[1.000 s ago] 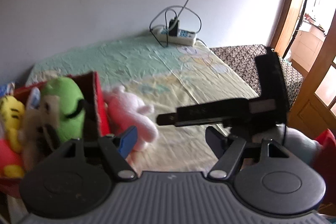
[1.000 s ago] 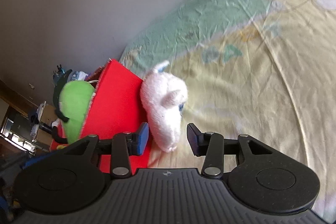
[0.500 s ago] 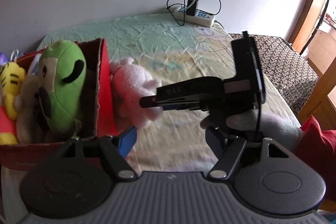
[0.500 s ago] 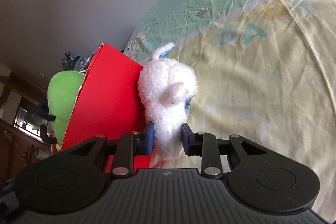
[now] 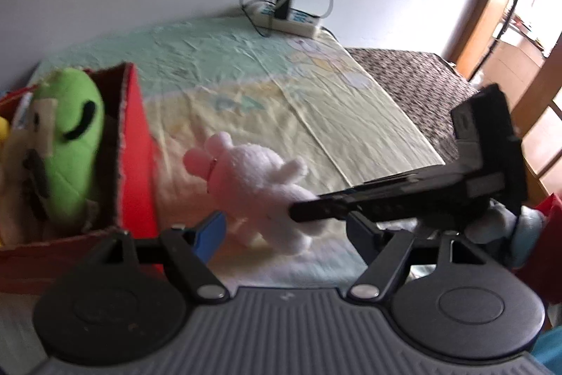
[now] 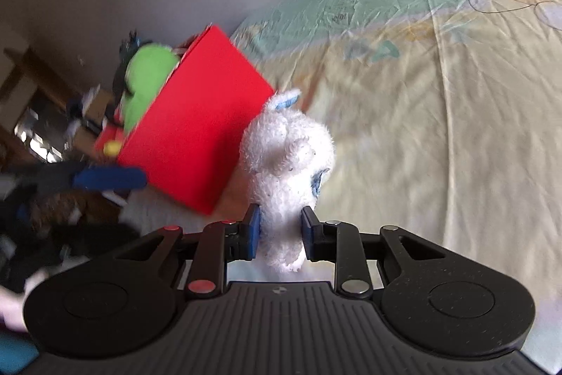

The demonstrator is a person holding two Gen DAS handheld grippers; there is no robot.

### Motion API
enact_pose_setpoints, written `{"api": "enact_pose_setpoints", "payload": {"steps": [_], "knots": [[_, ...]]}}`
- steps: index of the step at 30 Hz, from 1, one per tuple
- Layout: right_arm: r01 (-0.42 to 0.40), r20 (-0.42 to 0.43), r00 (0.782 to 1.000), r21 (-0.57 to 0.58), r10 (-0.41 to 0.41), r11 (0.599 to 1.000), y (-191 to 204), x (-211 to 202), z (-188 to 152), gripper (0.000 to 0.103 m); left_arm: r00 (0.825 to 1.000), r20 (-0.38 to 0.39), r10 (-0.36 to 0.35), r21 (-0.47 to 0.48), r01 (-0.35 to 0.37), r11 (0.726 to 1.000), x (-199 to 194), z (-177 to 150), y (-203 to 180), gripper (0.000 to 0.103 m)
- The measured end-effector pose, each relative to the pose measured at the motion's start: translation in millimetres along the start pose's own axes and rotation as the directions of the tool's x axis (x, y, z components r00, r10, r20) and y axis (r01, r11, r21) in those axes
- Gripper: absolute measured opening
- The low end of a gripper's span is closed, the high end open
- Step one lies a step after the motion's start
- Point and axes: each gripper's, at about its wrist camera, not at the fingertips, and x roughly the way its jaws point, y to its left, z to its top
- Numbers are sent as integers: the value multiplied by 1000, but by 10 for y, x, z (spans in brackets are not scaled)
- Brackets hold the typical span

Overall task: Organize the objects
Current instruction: 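Close the right gripper on the pale pink bunny plush, then lift the bunny plush off the bed with the right gripper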

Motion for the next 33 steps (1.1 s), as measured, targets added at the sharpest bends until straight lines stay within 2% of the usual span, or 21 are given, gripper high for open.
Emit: {"api": "enact_pose_setpoints", "payload": {"steps": [4,7,11,13,16,20,28,31,33], "knots": [[10,-26,1000,-75,-12,997,16,-125,-143,27,999,-36,-35,-2,35,999,63,-52,-33,77],[-12,-41,999,-132,6,991,66,-173,-194,28,997,-65,-50,-35,48,998,107,-110,14,77],[-83,-49,996,-190,75,978,184,-156,-158,33,994,-104,-40,-77,32,997,185,-182,93,76],[-115,-33,993,-178,110,977,193,-143,-118,34,993,-114,-33,-90,23,996,194,-221,126,76],[-177,-5,984,-102,178,979,105,-115,-27,34,992,-123,-22,-112,8,994,187,-272,176,76],[-213,19,977,-14,213,977,72,44,70,34,991,-133,-15,-150,-5,989,203,-316,258,76],[-286,-60,956,27,287,958,236,386,91,33,993,-118,11,-157,-30,987,132,-358,263,76],[-311,-29,950,23,311,950,270,308,86,33,992,-123,24,-161,-44,986,161,-386,284,76],[-311,30,950,67,310,948,197,214,94,33,991,-127,40,-156,-59,986,198,-386,286,74]]}}
